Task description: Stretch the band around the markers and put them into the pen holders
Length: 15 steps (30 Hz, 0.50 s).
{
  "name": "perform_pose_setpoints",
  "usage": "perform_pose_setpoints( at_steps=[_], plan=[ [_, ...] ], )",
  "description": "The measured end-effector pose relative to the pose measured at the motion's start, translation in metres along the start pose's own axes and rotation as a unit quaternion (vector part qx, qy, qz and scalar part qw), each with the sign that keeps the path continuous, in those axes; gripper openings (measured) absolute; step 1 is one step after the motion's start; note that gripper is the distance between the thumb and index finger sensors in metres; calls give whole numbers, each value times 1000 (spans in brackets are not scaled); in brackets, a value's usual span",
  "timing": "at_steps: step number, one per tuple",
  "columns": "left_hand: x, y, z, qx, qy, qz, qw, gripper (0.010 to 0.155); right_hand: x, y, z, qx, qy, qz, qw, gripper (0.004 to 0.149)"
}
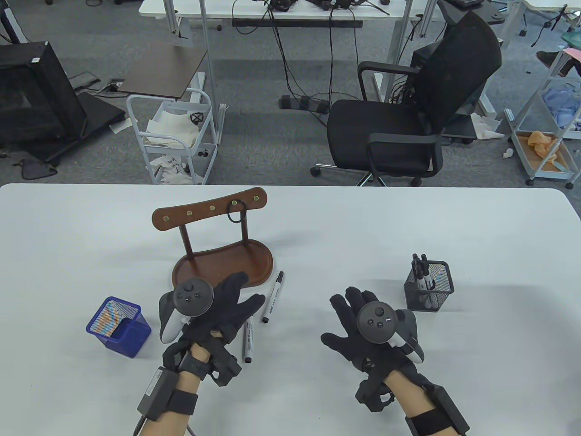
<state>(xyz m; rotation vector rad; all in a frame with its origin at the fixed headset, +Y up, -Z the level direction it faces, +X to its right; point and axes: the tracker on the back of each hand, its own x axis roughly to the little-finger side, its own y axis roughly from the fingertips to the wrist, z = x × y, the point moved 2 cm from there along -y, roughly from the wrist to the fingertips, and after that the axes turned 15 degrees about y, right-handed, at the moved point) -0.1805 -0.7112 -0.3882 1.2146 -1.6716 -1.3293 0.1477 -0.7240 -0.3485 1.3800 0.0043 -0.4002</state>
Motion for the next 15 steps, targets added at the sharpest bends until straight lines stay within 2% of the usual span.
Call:
perform_pose_setpoints(
  at_steps=[4,10,15],
  plan=[
    [-2,-16,13,-56,16,16,998,85,2,1,8,-3,8,0,1000,83],
    [-1,-41,26,-96,5,47,994,81,3,2,12,3,14,-6,1000,83],
    [1,-61,35,-129,29,57,990,79,5,4,11,13,21,-10,1000,83]
  ],
)
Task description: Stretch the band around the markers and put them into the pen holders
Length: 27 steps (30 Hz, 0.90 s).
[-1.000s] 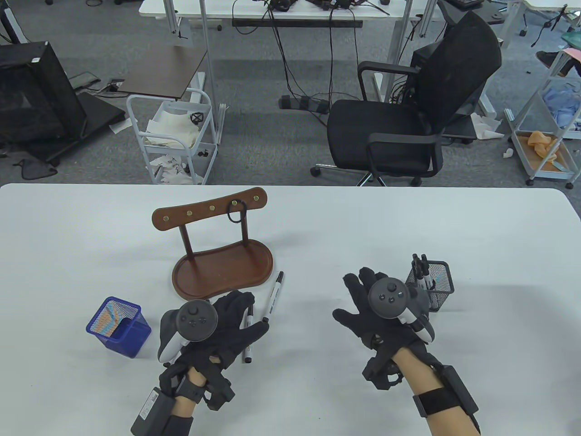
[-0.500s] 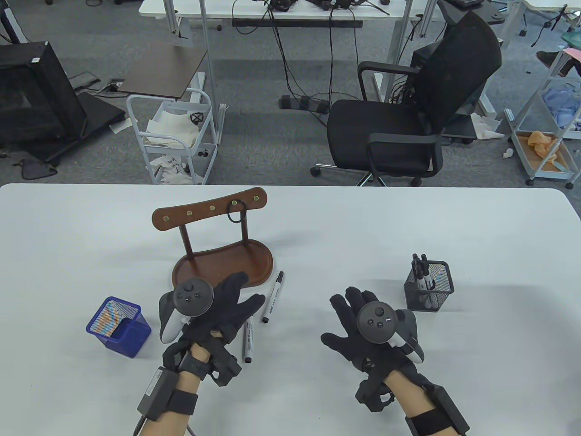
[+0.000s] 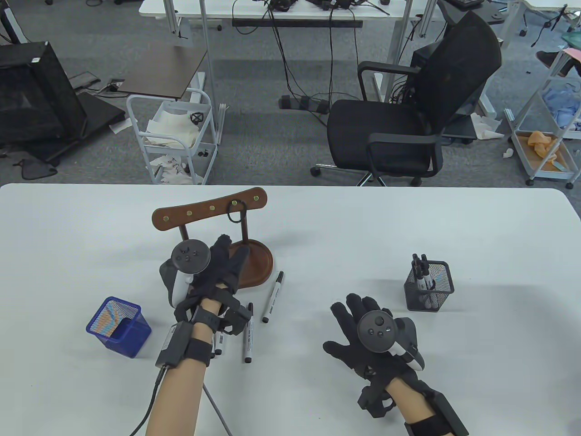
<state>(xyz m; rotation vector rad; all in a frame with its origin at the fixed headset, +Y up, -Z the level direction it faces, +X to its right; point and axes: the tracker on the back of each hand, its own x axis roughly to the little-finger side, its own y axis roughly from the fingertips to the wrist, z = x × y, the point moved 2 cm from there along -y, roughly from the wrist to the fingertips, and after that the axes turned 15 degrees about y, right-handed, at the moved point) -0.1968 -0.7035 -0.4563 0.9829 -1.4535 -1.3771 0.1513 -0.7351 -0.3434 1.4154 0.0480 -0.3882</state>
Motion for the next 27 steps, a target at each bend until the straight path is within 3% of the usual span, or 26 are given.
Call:
perform_pose_setpoints(
  at_steps=[8,19,24,27],
  plan=[
    [-5,-22,-2,-19,105,2,994,77,0,1,0,1,-6,-14,1000,83],
    [-9,-39,-1,-89,131,37,987,72,0,4,-1,6,-4,-23,1000,81],
    [-8,-43,3,-109,131,48,984,59,-1,4,-1,6,-4,-26,1000,81],
    [-8,-42,5,-117,135,44,983,44,0,4,-1,7,-4,-26,1000,81]
  ],
)
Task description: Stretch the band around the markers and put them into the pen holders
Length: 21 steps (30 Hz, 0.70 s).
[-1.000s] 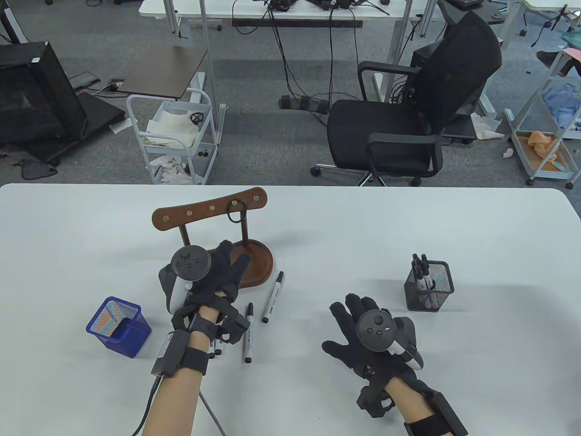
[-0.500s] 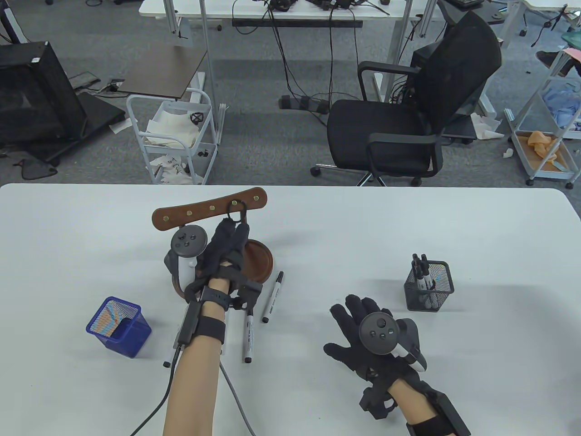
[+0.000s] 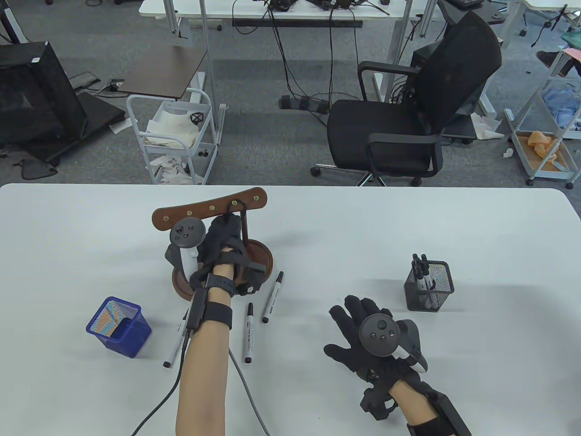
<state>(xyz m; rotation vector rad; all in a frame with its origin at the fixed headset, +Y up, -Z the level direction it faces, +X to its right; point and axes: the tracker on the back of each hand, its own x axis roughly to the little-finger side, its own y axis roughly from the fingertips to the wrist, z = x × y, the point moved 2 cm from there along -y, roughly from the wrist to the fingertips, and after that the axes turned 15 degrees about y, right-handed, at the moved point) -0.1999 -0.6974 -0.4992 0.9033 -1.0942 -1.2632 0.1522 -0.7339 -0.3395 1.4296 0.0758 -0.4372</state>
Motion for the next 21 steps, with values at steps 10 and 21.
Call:
perform_pose_setpoints(
  at_steps=[10,21],
  plan=[
    [-12,6,5,2,3,-8,1000,43,0,1,0,-2,-2,0,1000,80],
    [-32,23,10,22,-29,-36,999,42,-1,1,1,-11,-1,-2,1000,80]
  ],
)
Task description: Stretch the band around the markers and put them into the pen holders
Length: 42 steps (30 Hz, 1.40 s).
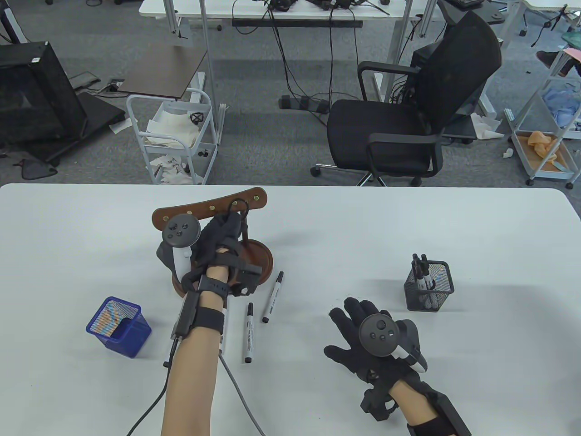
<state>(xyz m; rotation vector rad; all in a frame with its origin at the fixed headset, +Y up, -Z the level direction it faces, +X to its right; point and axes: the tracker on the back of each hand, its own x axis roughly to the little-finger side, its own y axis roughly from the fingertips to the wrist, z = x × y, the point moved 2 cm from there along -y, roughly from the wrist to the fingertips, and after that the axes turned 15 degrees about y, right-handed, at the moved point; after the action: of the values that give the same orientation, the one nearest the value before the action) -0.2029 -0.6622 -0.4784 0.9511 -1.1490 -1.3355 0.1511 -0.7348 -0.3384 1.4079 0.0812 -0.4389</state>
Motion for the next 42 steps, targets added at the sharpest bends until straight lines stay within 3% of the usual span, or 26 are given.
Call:
perform_pose_setpoints(
  at_steps=[12,19,29,42],
  plan=[
    [-18,50,17,60,-50,-40,996,42,-3,-1,0,-5,-12,-6,1000,79],
    [-13,86,21,99,-83,-68,989,42,-7,-1,0,-5,-19,-21,1000,77],
    [11,128,-7,166,-122,-101,973,41,-13,-1,-2,3,-37,-32,999,74],
    [29,153,-60,268,-176,-109,941,40,-13,-1,-3,-2,-104,-56,993,70]
  ],
)
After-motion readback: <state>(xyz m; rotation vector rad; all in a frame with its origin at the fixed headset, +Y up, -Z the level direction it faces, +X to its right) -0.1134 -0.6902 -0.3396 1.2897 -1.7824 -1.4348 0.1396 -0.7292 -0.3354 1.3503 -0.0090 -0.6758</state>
